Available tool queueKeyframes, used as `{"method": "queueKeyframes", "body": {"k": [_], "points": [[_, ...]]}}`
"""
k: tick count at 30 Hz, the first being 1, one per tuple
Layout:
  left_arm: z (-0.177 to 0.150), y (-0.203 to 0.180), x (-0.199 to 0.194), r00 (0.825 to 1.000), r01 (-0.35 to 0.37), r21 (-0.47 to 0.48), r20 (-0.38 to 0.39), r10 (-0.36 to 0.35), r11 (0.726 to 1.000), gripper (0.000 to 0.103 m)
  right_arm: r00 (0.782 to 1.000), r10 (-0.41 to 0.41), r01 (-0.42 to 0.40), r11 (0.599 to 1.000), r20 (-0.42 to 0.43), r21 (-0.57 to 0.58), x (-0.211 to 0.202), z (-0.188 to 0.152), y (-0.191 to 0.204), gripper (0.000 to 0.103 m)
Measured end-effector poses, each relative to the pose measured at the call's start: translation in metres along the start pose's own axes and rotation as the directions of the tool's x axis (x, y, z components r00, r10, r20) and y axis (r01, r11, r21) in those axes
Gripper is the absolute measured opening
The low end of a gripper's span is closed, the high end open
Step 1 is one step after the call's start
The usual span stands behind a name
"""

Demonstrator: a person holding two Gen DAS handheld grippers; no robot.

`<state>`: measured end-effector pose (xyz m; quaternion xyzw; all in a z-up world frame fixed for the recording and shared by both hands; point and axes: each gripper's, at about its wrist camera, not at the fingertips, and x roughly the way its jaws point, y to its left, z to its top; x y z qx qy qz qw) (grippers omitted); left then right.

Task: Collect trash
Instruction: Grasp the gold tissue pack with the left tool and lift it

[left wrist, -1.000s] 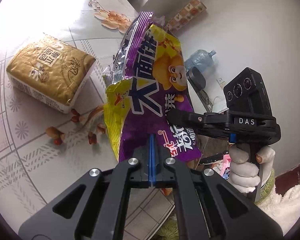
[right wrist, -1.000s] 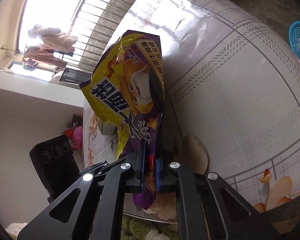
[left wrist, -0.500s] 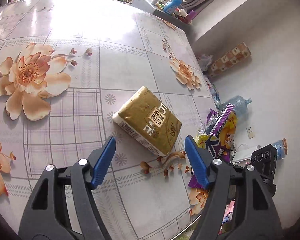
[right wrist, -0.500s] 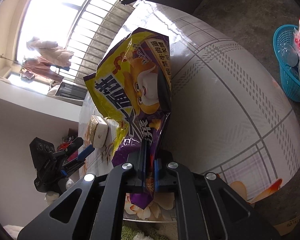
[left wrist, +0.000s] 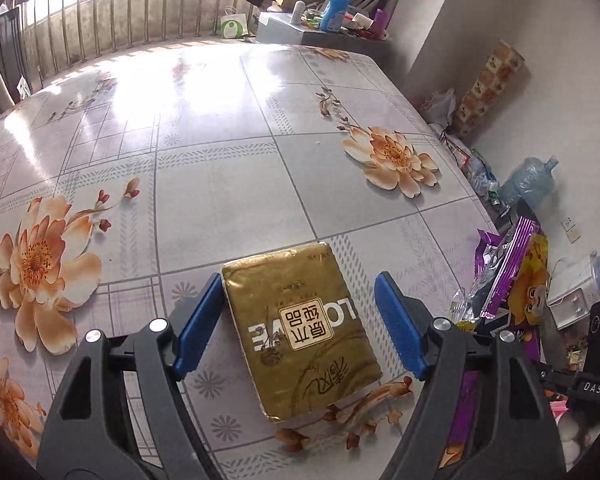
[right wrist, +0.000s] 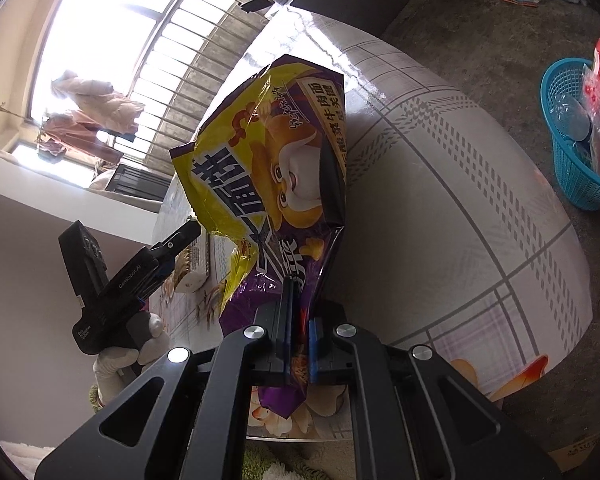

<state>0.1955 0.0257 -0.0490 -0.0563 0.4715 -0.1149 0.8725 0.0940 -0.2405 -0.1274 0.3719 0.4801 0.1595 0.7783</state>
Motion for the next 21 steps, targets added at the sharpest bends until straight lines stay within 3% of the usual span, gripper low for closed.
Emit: {"method": "queueKeyframes", "body": {"k": [2, 4, 11, 13, 21], "points": [[-0.007, -0.003, -0.005, 1.000, -0.007, 0.041, 0.001, 0.007, 0.999, 0.061, 1.000, -0.001, 0.001, 1.000, 0.006, 0.002, -0.003, -0.001, 0.000, 0.006], [-0.014, -0.004, -0.010, 0.999, 0.027, 0.074, -0.020, -0.026, 0.997, 0.060, 1.000, -0.006, 0.006, 1.000, 0.012, 0.002, -0.005, -0.002, -0.001, 0.006], [-0.045, -0.015, -0.027, 0.997, 0.044, 0.151, -0.074, -0.033, 0.988, 0.061, 1.000, 0.002, -0.002, 1.000, 0.019, 0.009, -0.006, -0.005, -0.002, 0.006], [-0.050, -0.015, -0.029, 0.997, 0.026, 0.154, -0.081, -0.014, 0.988, 0.067, 1.000, 0.002, -0.002, 1.000, 0.018, 0.008, -0.005, -0.005, -0.001, 0.006], [-0.061, -0.021, -0.031, 0.997, -0.026, 0.196, -0.061, 0.039, 0.980, 0.071, 1.000, 0.004, -0.004, 1.000, 0.020, 0.010, -0.004, -0.004, -0.001, 0.006]]}}
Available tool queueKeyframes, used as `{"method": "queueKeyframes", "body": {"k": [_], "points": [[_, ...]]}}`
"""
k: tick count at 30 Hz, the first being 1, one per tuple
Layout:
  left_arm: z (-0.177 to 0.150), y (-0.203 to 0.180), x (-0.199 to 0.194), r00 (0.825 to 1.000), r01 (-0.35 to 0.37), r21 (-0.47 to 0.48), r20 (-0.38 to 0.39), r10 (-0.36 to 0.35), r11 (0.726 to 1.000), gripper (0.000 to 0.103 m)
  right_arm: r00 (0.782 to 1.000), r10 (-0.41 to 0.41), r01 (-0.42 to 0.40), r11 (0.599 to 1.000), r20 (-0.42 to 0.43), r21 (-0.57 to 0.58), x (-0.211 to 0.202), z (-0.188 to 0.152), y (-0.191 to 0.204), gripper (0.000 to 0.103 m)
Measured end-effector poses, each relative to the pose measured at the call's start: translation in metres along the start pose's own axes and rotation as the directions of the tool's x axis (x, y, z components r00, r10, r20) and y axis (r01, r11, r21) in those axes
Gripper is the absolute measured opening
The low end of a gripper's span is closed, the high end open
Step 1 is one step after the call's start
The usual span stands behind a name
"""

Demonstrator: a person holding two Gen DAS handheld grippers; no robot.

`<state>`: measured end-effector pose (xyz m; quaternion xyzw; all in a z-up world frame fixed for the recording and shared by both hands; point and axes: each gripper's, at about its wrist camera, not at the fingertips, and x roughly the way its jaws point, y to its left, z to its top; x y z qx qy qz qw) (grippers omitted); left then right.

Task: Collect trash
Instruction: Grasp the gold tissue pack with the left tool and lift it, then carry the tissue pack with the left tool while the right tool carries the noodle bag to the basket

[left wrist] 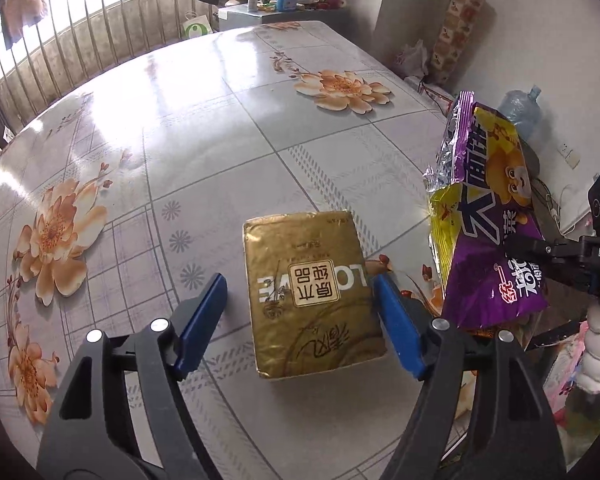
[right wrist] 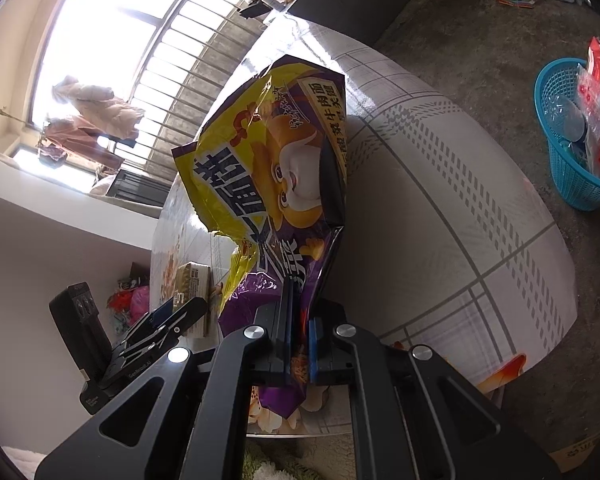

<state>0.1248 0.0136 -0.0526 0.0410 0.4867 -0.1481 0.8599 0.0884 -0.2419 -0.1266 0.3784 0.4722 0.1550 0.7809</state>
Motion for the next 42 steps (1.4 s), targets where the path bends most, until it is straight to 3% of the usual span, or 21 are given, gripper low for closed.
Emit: {"method": "queueKeyframes", "body": {"k": [8, 23, 42], "points": [[0.003, -0.003, 0.003, 1.000, -0.030, 0.009, 0.007, 0.030, 1.000, 0.069, 1.000, -0.002, 0.002, 1.000, 0.004, 0.002, 0.001, -0.001, 0.000, 0.006], [0.003, 0.002, 0.001, 0.999, -0.028, -0.002, 0.026, 0.028, 1.000, 0.053, 1.000, -0.002, 0.002, 1.000, 0.004, 0.008, 0.002, -0.001, 0.001, 0.006], [0.004, 0.012, -0.007, 0.999, -0.018, -0.023, 0.033, 0.019, 1.000, 0.051, 0.999, 0.041, -0.042, 0.998, 0.016, 0.049, -0.001, 0.000, -0.004, 0.006]]}}
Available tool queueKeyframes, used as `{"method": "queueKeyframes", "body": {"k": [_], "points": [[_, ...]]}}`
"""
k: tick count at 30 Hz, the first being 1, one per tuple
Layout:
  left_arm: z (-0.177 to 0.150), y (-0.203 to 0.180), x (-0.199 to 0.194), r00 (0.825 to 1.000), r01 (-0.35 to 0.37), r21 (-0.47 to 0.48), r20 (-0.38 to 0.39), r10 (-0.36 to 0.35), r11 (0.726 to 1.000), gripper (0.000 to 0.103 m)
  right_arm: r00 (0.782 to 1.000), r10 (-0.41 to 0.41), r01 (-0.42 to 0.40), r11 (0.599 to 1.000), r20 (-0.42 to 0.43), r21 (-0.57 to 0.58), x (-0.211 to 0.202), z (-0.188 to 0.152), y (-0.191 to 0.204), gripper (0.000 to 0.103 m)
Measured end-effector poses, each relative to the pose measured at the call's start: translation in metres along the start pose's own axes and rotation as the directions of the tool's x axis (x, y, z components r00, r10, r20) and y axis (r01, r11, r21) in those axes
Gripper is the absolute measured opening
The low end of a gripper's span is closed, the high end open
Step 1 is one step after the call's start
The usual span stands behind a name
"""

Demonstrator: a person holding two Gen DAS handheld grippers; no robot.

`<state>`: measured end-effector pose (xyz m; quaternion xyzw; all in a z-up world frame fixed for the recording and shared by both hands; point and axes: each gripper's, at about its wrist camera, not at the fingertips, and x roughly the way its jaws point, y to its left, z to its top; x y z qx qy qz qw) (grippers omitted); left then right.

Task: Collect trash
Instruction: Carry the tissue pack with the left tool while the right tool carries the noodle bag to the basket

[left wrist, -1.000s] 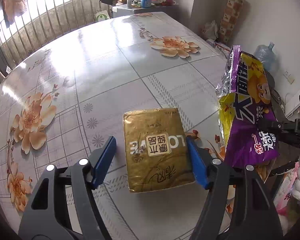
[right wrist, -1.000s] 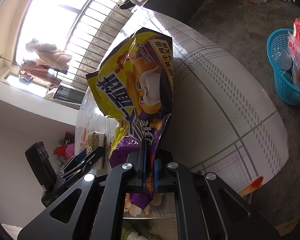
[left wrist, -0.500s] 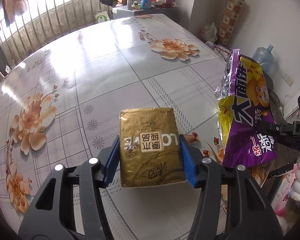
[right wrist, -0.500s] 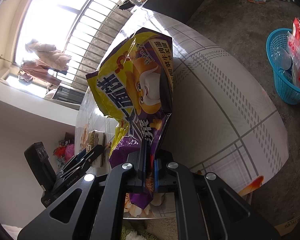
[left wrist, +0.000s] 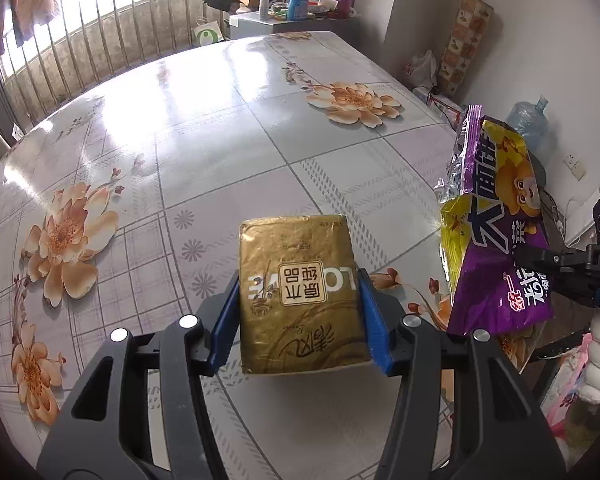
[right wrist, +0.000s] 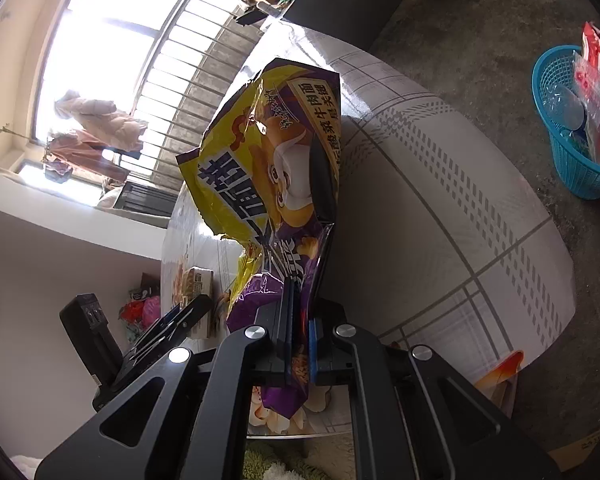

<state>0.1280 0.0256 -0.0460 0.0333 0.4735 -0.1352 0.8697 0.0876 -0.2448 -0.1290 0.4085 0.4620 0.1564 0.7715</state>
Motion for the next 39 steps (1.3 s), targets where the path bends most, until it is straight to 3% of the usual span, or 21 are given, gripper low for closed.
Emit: {"method": "queueKeyframes", "body": {"k": [28, 34, 39], "points": [[0.002, -0.014, -0.037, 0.997, -0.017, 0.039, 0.076, 0.014, 0.999, 0.051, 0.996, 0.056, -0.055, 0.998, 0.065, -0.013, -0.024, 0.003, -0.006, 0.006], [0.016, -0.022, -0.054, 0.992, 0.031, 0.066, 0.119, -0.039, 0.997, 0.051, 0.994, 0.071, -0.070, 0.997, 0.088, -0.023, -0.030, -0.001, -0.004, 0.005], [0.041, -0.046, -0.067, 0.979, 0.116, 0.122, 0.153, -0.134, 0.986, 0.051, 0.987, 0.086, -0.084, 0.996, 0.134, -0.019, -0.045, 0.000, -0.009, 0.005]]}}
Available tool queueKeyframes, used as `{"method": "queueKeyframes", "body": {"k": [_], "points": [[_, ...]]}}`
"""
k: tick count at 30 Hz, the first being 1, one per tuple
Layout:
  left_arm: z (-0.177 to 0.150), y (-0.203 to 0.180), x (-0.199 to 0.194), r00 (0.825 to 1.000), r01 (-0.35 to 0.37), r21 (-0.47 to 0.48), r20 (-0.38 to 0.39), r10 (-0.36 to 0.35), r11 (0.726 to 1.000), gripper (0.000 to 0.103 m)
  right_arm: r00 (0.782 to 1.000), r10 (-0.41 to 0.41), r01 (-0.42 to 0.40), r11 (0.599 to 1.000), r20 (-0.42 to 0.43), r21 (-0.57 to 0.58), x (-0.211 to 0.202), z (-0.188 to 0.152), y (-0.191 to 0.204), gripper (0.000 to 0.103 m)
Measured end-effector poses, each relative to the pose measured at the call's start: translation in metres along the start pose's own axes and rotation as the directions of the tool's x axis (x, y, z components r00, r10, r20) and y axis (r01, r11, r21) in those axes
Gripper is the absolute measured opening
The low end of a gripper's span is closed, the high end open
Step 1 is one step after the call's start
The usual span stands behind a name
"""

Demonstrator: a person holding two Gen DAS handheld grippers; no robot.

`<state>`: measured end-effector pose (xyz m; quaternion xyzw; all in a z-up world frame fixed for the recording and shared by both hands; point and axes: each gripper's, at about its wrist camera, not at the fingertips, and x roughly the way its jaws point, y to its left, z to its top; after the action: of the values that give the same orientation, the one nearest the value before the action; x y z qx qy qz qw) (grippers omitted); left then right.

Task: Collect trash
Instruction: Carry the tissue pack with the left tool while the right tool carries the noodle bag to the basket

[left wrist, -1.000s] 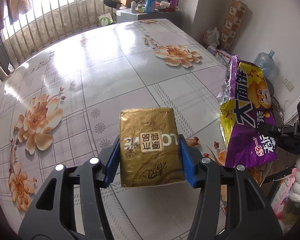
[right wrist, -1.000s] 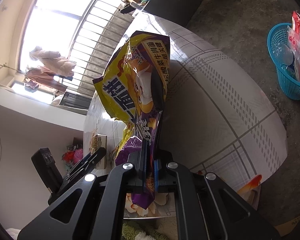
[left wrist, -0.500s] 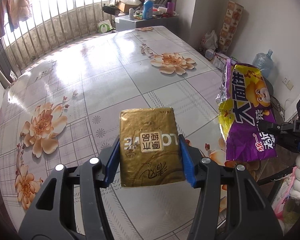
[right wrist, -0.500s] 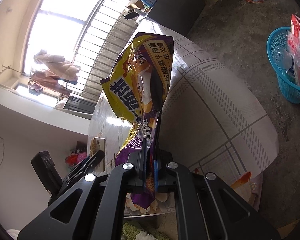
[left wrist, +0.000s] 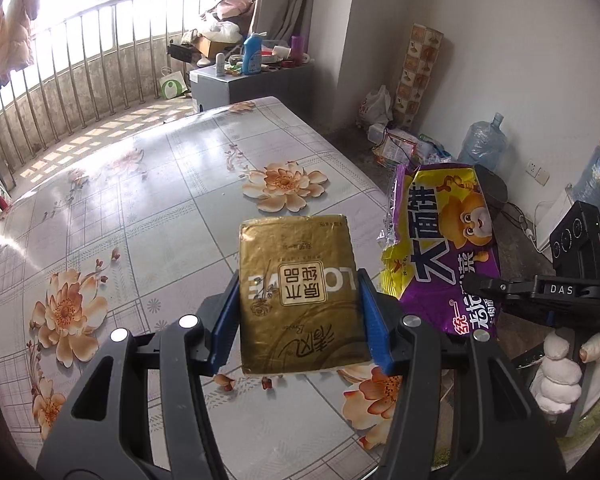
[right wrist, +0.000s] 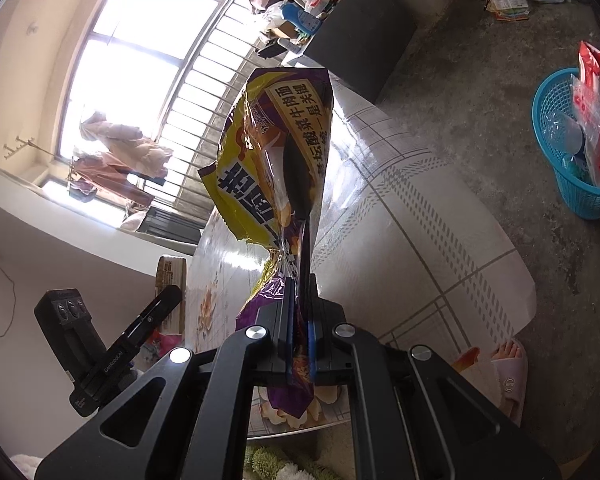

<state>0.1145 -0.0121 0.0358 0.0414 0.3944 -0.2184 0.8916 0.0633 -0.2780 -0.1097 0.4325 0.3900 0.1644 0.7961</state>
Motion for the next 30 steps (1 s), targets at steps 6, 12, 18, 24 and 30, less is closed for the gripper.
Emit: {"method": "queueKeyframes", "body": {"k": [6, 12, 18, 24, 30], "points": [[0.041, -0.047, 0.007, 0.989, 0.146, 0.074, 0.030, -0.148, 0.987, 0.051, 0.994, -0.015, 0.010, 0.999, 0.108, 0.043, -0.039, 0.009, -0.020, 0.005], [0.072, -0.108, 0.040, 0.958, 0.286, 0.143, -0.016, -0.286, 0.948, 0.051, 0.974, -0.051, 0.023, 0.992, 0.220, 0.126, -0.082, 0.017, -0.057, 0.005], [0.091, -0.168, 0.095, 0.910, 0.411, 0.164, -0.136, -0.392, 0.897, 0.051, 0.935, -0.176, 0.112, 0.971, 0.309, 0.213, -0.114, 0.033, -0.099, 0.005], [0.104, -0.220, 0.167, 0.873, 0.460, 0.150, -0.258, -0.414, 0.875, 0.051, 0.860, -0.376, 0.298, 0.919, 0.344, 0.259, -0.122, 0.065, -0.147, 0.005], [0.102, -0.265, 0.245, 0.854, 0.459, 0.176, -0.359, -0.377, 0.871, 0.051, 0.773, -0.579, 0.543, 0.815, 0.260, 0.202, -0.080, 0.108, -0.213, 0.005]]}}
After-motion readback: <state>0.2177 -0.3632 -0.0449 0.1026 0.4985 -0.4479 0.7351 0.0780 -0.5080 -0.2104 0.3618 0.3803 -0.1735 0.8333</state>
